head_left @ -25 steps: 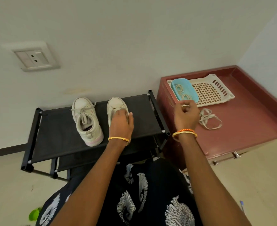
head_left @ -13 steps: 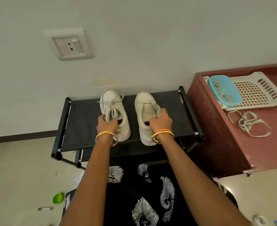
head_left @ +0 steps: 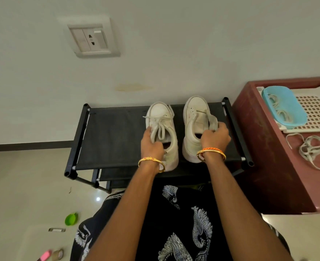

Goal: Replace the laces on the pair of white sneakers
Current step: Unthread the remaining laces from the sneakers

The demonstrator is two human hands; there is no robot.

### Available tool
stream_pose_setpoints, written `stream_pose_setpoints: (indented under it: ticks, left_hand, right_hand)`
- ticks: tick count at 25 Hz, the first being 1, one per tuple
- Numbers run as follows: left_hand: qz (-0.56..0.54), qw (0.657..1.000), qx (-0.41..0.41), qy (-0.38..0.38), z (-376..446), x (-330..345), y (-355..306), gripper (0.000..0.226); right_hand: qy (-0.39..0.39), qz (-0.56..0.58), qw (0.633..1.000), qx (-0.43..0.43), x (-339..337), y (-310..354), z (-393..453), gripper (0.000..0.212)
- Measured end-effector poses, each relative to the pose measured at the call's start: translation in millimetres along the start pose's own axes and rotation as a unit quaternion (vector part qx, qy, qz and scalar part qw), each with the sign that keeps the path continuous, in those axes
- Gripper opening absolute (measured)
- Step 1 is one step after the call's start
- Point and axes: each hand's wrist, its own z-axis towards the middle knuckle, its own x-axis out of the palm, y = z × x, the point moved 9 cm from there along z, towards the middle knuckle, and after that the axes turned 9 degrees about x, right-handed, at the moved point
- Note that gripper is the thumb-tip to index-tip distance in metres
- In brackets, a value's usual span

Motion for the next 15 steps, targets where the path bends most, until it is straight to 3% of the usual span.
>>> stream_pose_setpoints:
  ticks: [2, 4, 6, 8, 11, 15]
  left_hand:
    - [0.014, 1.0, -0.001, 0.014, -8.1, 5.7, -0.9, 0.062]
    - [0.033, 0.999, 0.009, 0.018, -9.0, 4.8, -5.5, 0.06]
    - [0.05, 0.998, 0.027, 0.018, -5.7, 2.6, -9.8, 0.055]
    - [0.061, 0.997, 0.045, 0.013, -2.8, -1.8, -13.7, 0.053]
    - [0.074, 0.995, 0.065, 0.018, -1.7, -4.6, -17.6, 0.052]
    - [0.096, 0.991, 0.083, 0.037, 0.7, -3.8, -19.0, 0.055]
  right_hand:
    - [0.008, -0.042, 0.999, -0.013, -2.2, -0.7, 4.2, 0.036]
    - [-0.007, -0.119, 0.982, -0.147, 0.9, 19.7, -4.6, 0.038]
    - [0.024, -0.156, 0.926, -0.343, 20.2, 51.2, -31.0, 0.035]
    - [0.119, -0.206, 0.862, -0.447, 50.3, 68.3, -59.9, 0.03]
    - [0.214, -0.352, 0.793, -0.45, 90.1, 63.6, -80.4, 0.029]
    - [0.242, -0.332, 0.815, -0.408, 97.9, 69.7, -72.7, 0.015]
